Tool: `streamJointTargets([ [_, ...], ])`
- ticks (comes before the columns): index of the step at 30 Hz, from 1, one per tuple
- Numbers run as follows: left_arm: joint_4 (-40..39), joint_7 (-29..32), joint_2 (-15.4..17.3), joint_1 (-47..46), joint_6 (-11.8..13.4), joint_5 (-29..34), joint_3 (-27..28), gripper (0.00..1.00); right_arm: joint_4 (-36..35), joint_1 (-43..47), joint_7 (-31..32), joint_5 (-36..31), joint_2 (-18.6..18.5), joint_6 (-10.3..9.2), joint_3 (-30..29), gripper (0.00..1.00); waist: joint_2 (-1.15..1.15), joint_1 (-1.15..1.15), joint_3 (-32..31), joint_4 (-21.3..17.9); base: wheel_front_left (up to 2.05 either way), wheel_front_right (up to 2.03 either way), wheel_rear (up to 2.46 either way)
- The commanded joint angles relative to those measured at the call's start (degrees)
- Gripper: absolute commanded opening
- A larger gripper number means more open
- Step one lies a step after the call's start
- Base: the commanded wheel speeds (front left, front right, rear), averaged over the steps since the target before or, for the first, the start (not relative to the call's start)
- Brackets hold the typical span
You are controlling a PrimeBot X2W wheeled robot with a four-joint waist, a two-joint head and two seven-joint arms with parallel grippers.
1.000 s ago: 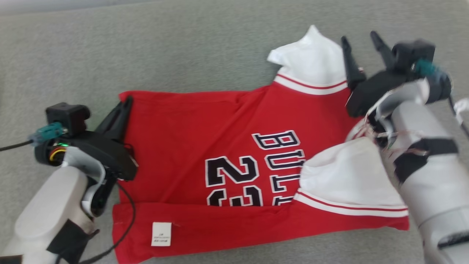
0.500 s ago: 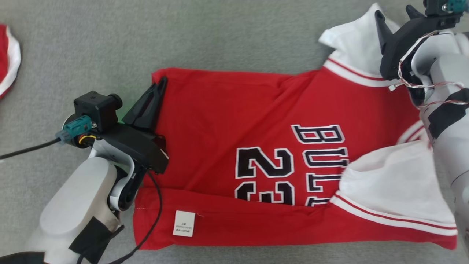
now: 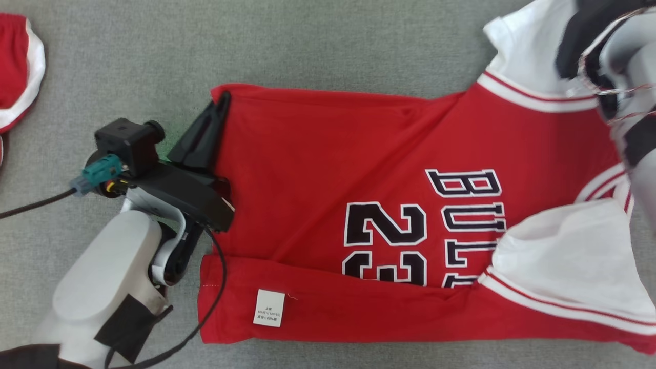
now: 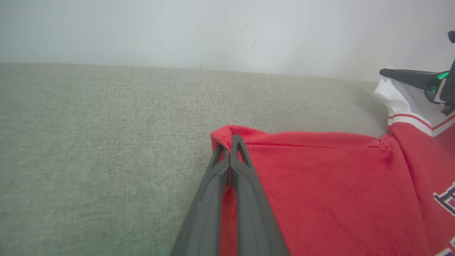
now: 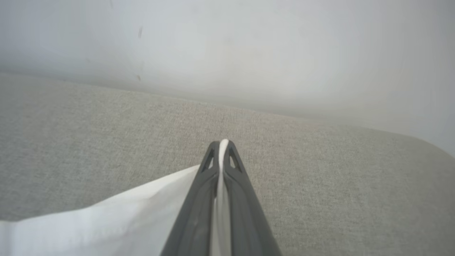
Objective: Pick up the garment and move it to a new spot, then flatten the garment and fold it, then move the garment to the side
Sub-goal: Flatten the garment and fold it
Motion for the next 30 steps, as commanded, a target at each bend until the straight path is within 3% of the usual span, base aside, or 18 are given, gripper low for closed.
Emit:
streamJointTargets([
  [1,0.7,-0.4,0.3,-0.8,0.2,-0.9,0.4,0.0,0.1,-0.7,-1.9,-0.4,-0.3,-0.14,-0.4,0.0,0.0,0.0,-1.0,-0.8,0.0,0.0,0.0],
  [8,2.6,-1.3,0.9,-0.5,0.2,-1.4,1.7,0.0,0.7,1.1,-6.7,0.0,1.0,-0.14,0.1,0.0,0.0,0.0,-3.3,-3.1,0.0,0.0,0.0],
  [15,5.3,-2.0,1.6,1.2,-0.1,-2.7,2.4,0.0,-2.3,5.1,-11.6,4.5,2.9,-0.14,0.9,0.0,0.0,0.0,-5.9,-5.1,0.0,0.0,0.0],
  [21,6.7,-2.4,2.0,3.3,0.0,-3.3,2.8,0.0,-10.5,12.7,-13.3,10.6,2.8,-0.14,3.9,0.0,0.0,0.0,-8.3,-6.6,0.0,0.0,0.0],
  [30,6.9,-3.2,2.3,6.0,0.4,-4.0,3.5,0.0,-27.6,26.2,-13.7,19.4,-1.8,-0.14,5.1,0.0,0.0,0.0,-10.3,-7.7,0.0,0.0,0.0],
])
